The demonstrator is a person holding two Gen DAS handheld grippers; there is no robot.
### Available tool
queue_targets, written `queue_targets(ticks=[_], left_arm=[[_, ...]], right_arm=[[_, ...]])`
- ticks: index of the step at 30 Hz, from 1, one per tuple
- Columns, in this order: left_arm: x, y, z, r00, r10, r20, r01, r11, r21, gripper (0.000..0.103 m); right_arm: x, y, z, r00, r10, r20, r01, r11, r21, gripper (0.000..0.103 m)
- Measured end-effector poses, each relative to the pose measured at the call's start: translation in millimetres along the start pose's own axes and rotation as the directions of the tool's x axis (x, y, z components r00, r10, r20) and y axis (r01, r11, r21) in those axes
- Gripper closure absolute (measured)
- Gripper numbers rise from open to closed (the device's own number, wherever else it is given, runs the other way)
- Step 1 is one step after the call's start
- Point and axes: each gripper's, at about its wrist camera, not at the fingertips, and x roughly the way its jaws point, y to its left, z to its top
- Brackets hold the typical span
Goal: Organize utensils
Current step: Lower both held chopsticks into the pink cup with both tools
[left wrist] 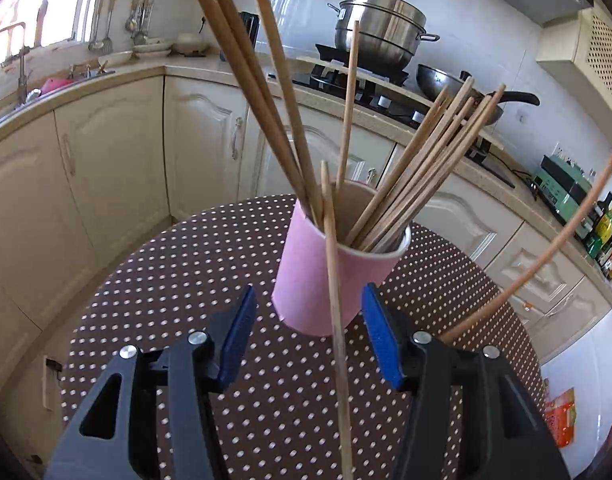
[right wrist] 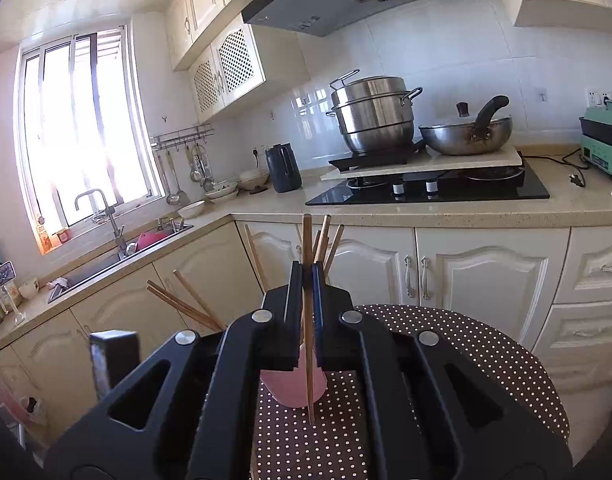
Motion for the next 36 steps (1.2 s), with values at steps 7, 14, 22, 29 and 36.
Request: queue_targets(ticks=[7, 14, 22, 29, 36], left_arm=[[-13.6, -13.2, 5.8, 0.995, 0.026, 0.099, -0.035, 0.996, 0.082, 0.097], [-66.3, -24.4, 19.9, 0.970, -0.009, 0.245, -0.018, 0.994, 0.107, 0.097], [-117.9, -42.8, 62.7, 0.846, 0.036, 0.532, -0.068, 0.997, 0.041, 0.097], [-125.5, -57.3, 97.3, 0.728, 0.065, 0.682, -0.084, 0.996, -0.005, 0.097], [-96.3, -57.1, 113.4, 0.710, 0.088, 0.699, -0.081, 0.996, -0.044, 0.097]], right_arm=[[3.7, -5.1, -1.5, 1.000, -0.007, -0.006, 0.007, 1.000, 0.008, 0.098], [1.5, 2.5, 7.0, 1.000, 0.016, 0.022, -0.017, 1.000, 0.002, 0.098], [0.1, 16.7, 35.1, 0.993, 0.046, 0.104, -0.044, 0.999, -0.016, 0.098], [8.3, 26.0, 59.6, 0.987, 0.065, 0.148, -0.059, 0.997, -0.043, 0.098], [35.8, 24.3, 62.1, 0.989, 0.076, 0.127, -0.070, 0.996, -0.050, 0.098]])
